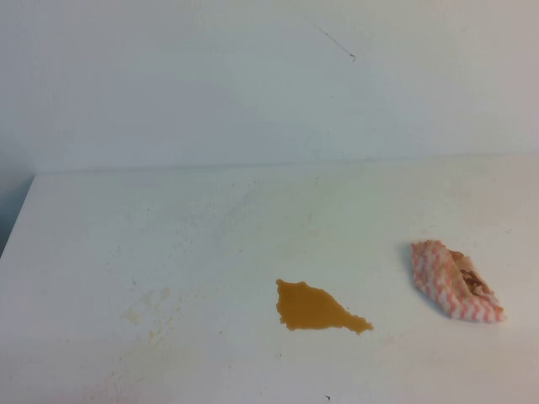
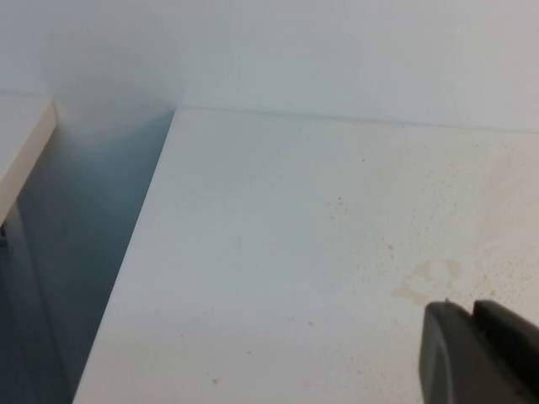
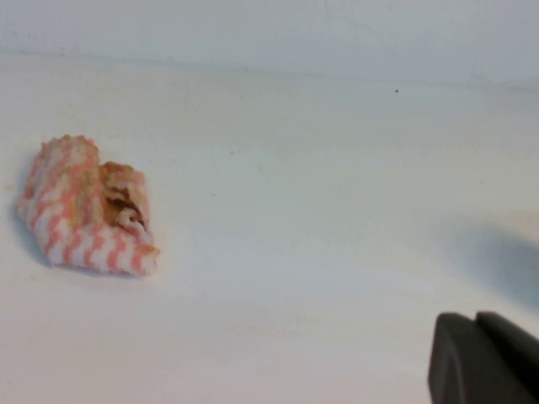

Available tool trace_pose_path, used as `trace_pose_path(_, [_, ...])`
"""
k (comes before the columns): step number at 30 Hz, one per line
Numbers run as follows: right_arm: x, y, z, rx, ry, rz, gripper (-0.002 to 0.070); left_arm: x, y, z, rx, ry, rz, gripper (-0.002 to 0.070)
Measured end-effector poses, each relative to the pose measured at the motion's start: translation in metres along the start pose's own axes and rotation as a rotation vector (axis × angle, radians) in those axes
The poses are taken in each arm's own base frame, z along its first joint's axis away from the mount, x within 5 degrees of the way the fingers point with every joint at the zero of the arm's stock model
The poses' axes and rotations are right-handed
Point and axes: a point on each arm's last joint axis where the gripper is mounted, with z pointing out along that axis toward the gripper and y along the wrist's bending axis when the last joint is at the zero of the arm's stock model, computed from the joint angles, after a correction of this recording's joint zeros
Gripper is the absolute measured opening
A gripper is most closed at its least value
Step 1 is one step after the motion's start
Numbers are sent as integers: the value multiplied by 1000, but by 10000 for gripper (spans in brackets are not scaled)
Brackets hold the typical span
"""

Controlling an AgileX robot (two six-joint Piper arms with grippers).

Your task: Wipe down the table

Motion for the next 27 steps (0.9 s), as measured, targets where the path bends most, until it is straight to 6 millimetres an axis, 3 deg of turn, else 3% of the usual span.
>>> trace_pose_path(11, [-17,0,-1,5,-195,-5,-2,0,0,0,0,0,0,0])
trace_pose_path(20, [-20,1,-2,-10,-233,-8,-2,0,0,0,0,0,0,0])
trace_pose_path(27, [-38,0,-8,-11,-444,-3,-2,0,0,0,0,0,0,0])
